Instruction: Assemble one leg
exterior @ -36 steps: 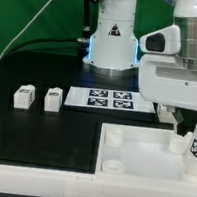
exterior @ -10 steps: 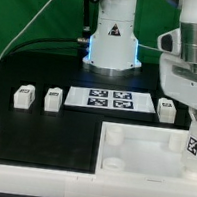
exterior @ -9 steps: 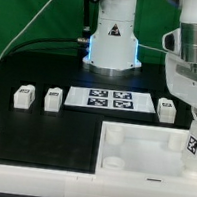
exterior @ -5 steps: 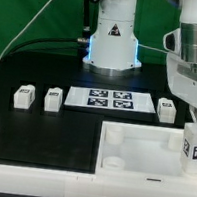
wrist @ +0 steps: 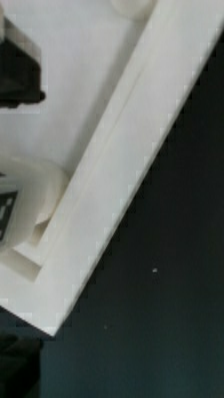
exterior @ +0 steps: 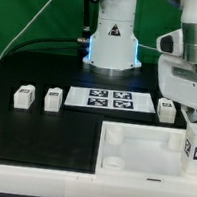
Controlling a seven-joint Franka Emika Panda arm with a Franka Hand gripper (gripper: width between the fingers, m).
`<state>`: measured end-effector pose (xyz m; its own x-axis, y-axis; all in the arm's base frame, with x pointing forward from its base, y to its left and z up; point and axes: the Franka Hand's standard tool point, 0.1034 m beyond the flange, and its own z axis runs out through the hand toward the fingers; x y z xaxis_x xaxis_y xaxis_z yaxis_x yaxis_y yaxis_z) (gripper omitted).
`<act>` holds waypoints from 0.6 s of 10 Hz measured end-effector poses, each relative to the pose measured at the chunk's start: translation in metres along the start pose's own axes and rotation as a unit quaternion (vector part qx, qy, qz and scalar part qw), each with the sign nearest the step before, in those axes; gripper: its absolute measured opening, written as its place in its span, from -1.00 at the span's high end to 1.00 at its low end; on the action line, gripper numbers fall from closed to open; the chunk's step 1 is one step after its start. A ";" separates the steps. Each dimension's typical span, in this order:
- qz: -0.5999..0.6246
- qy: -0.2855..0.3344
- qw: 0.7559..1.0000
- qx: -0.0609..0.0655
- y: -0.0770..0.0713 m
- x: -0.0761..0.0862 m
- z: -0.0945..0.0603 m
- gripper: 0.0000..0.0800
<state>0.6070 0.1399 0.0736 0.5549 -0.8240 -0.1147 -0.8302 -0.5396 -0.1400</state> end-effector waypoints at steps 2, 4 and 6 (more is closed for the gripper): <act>-0.138 0.000 0.990 -0.003 0.001 0.002 0.000 -0.62; -0.264 0.001 0.964 -0.010 0.005 0.011 -0.003 -0.62; -0.358 0.009 0.933 -0.020 0.004 0.011 -0.003 -0.62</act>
Offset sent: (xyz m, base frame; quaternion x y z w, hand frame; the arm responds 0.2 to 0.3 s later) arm 0.0042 -0.0196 0.0014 -0.0448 0.0192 -0.3553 0.9335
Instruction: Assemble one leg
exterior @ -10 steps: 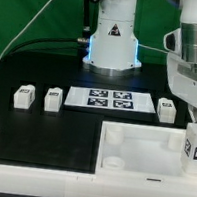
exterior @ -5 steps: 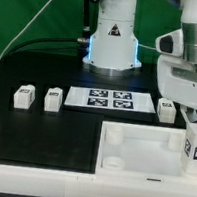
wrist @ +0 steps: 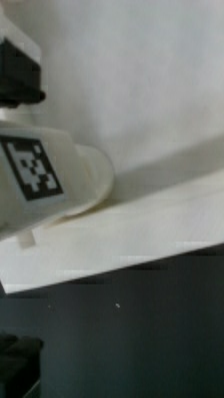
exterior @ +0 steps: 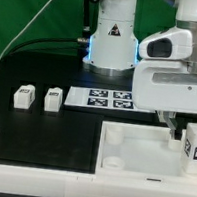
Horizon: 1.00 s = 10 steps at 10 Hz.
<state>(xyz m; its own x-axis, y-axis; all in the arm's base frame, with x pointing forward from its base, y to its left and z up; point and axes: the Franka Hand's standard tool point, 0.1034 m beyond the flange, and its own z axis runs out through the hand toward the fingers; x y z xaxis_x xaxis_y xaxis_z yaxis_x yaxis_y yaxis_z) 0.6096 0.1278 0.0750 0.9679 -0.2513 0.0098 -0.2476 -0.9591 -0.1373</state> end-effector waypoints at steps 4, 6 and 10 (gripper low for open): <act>-0.183 0.005 0.983 -0.017 0.001 0.002 -0.001 -0.62; -0.182 0.005 0.983 -0.018 0.001 0.002 -0.001 -0.62; -0.180 0.005 0.983 -0.022 0.008 0.005 -0.001 0.24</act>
Offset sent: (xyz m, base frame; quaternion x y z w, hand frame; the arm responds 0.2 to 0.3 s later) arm 0.0067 -0.0039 0.0037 -0.0244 -0.0002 -0.2121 0.9769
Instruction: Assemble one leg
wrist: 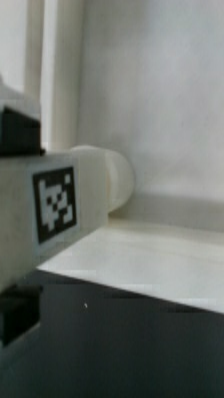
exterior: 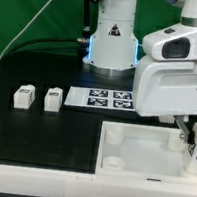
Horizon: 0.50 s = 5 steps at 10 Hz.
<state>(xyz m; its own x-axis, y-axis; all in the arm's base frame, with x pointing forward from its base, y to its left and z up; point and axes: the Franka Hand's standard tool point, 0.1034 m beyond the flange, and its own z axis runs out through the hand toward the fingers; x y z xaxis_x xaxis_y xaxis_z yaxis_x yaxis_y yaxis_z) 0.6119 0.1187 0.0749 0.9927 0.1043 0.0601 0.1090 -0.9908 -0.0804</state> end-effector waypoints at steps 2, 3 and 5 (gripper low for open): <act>0.001 0.000 1.000 0.000 0.001 0.000 0.000 0.25; 0.007 0.000 1.000 0.000 0.001 0.000 0.000 0.25; 0.037 0.000 0.999 0.001 0.001 0.000 0.000 0.25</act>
Offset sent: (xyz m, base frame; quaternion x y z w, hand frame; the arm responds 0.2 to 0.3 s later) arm 0.0000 0.0000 0.0000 0.0000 0.0000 0.0899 0.9960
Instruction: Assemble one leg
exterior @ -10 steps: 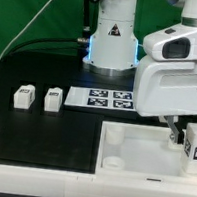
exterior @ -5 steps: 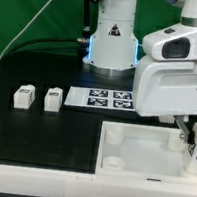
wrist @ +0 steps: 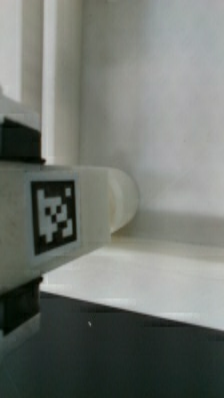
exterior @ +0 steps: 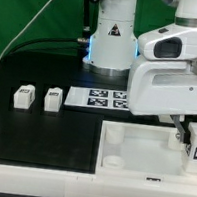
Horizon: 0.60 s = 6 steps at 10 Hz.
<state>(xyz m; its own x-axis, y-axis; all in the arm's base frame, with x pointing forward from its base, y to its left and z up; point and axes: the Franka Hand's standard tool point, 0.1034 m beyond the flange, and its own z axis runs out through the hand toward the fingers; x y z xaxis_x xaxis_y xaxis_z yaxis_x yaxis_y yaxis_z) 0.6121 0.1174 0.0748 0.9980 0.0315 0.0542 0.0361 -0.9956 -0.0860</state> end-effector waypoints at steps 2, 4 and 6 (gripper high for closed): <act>0.100 0.000 0.995 0.002 0.001 0.000 0.000 0.25; 0.221 0.004 0.975 0.007 0.001 -0.001 0.001 0.25; 0.351 0.004 0.936 0.010 -0.001 -0.004 0.002 0.25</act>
Offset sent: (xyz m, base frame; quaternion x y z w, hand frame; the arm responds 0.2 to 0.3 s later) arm -0.0151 -0.0146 0.0014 -0.0100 0.0300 0.3979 0.9169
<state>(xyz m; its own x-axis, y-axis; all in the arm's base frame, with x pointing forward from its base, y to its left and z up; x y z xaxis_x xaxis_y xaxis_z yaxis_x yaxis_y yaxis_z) 0.6081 0.1181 0.0725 0.7757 -0.6309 -0.0156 -0.6279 -0.7689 -0.1206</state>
